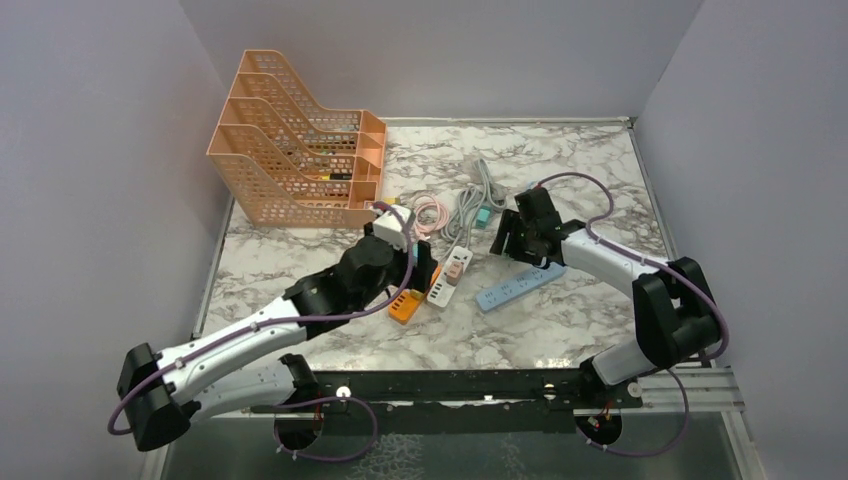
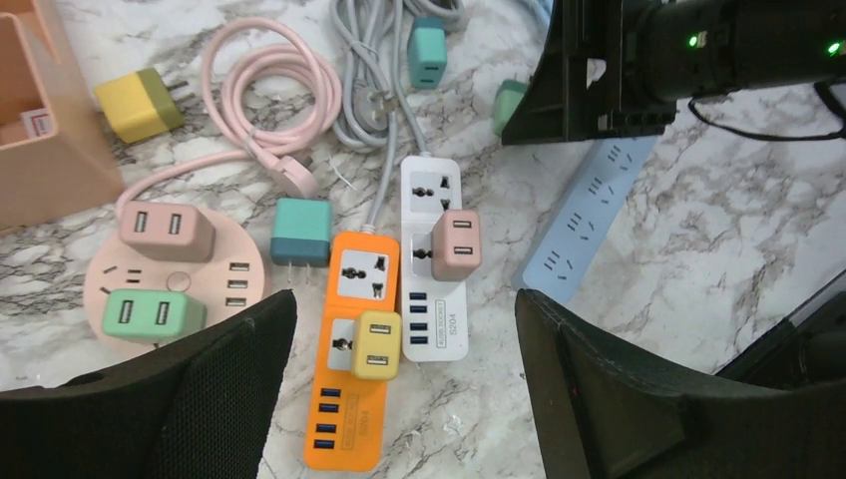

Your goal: Insert the plug

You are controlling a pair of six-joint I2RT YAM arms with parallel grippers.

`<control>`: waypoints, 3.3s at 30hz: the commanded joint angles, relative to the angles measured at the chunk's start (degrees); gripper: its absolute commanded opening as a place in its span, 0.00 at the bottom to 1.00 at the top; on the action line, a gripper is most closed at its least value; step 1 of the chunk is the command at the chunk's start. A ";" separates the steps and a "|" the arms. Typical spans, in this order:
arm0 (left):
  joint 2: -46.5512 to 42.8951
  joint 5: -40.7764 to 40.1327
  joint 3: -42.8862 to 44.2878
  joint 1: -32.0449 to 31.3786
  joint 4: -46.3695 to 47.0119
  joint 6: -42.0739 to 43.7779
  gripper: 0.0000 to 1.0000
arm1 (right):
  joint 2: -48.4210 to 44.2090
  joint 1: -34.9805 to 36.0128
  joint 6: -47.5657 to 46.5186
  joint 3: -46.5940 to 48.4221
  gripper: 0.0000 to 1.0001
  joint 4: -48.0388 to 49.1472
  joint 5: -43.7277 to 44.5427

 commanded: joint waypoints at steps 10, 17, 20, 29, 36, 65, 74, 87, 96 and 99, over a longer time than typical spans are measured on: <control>-16.75 -11.00 -10.79 0.17 11.34 1.34 0.85 | 4.42 -0.15 0.79 3.76 0.69 -2.27 0.03; -18.10 -10.91 -12.43 0.14 11.60 0.46 0.85 | 8.37 -0.15 2.45 6.53 0.67 -5.35 4.12; -18.07 -11.10 -12.36 0.09 11.47 0.32 0.86 | 10.14 -0.15 2.48 7.68 0.66 -6.09 5.78; -17.82 -10.83 -12.37 0.12 11.07 -0.24 0.86 | 13.57 -0.06 2.16 10.75 0.64 -6.89 10.80; -16.84 -10.59 -11.59 0.13 10.03 -0.84 0.86 | 15.84 0.34 2.36 11.98 0.57 -6.99 13.25; -5.91 3.71 -8.94 0.17 15.30 -5.25 0.99 | -5.85 2.67 24.66 0.68 0.32 7.91 -4.18; 4.28 6.56 -7.84 0.13 29.46 -5.50 0.96 | -17.42 3.17 37.48 -7.26 0.32 17.72 -11.64; 17.21 4.76 -5.38 -3.59 48.85 -6.07 0.82 | -30.26 4.93 45.65 -10.74 0.31 11.84 -7.48; 21.84 -6.19 -3.16 -8.31 56.66 -4.35 0.70 | -30.46 4.94 47.72 -11.33 0.31 12.44 -11.61; 22.49 -10.23 -3.57 -8.54 57.53 -5.72 0.61 | -30.74 4.93 48.64 -11.75 0.31 13.25 -12.31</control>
